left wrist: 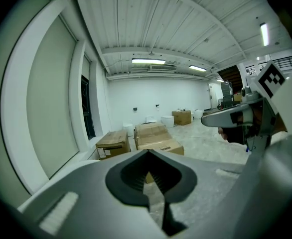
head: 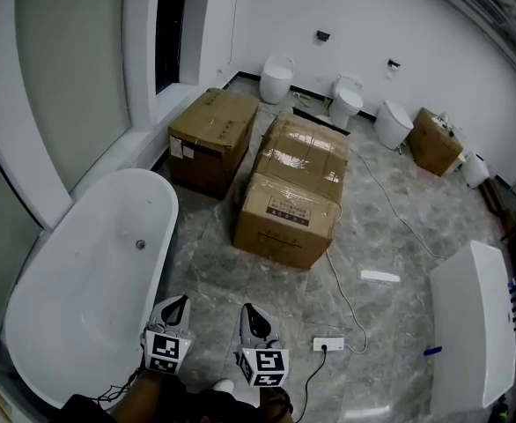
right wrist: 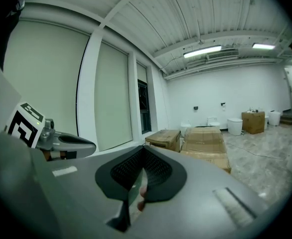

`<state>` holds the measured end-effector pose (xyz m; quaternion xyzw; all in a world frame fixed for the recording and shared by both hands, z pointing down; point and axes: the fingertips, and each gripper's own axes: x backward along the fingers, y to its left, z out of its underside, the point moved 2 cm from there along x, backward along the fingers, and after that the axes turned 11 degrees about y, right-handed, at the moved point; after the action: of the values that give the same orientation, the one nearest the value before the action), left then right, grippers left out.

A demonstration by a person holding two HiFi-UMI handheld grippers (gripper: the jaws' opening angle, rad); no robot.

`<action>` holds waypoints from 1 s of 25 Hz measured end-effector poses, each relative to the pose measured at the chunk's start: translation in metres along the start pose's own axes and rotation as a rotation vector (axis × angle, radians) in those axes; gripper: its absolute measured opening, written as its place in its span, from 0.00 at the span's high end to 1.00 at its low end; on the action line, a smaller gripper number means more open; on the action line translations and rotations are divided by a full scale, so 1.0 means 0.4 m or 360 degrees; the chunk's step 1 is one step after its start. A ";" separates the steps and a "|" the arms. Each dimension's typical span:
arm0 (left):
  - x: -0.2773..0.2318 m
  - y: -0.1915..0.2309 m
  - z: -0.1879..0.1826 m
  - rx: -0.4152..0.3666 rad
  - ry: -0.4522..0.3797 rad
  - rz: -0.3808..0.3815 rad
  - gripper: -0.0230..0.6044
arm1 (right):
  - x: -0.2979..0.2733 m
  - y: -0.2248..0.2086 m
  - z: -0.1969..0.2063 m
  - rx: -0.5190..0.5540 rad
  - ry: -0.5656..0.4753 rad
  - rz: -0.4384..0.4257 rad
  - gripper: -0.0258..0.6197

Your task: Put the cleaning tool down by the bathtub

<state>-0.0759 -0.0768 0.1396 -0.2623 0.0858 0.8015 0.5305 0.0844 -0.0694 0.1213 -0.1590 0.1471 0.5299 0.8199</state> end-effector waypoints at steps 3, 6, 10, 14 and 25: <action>-0.001 -0.006 -0.016 -0.0013 -0.0019 -0.0003 0.96 | 0.013 -0.010 -0.015 0.0017 -0.0018 0.0003 0.92; 0.004 -0.010 -0.052 -0.0056 -0.0060 -0.0008 0.96 | 0.028 -0.025 -0.020 0.0039 -0.0025 0.0013 0.92; 0.023 -0.025 -0.095 -0.0075 -0.0126 -0.0005 0.96 | 0.069 -0.066 -0.035 0.0048 -0.0059 0.0065 0.92; 0.040 -0.034 -0.126 -0.0112 -0.0169 0.0001 0.96 | 0.099 -0.087 -0.062 0.0057 -0.0119 0.0090 0.92; 0.083 -0.028 -0.186 -0.0142 -0.0298 -0.0020 0.96 | 0.140 -0.093 -0.113 0.0085 -0.0218 0.0114 0.92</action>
<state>-0.0511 -0.0762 0.0614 -0.2102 -0.0015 0.8222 0.5289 0.1371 -0.0567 0.0614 -0.0951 0.1102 0.5646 0.8124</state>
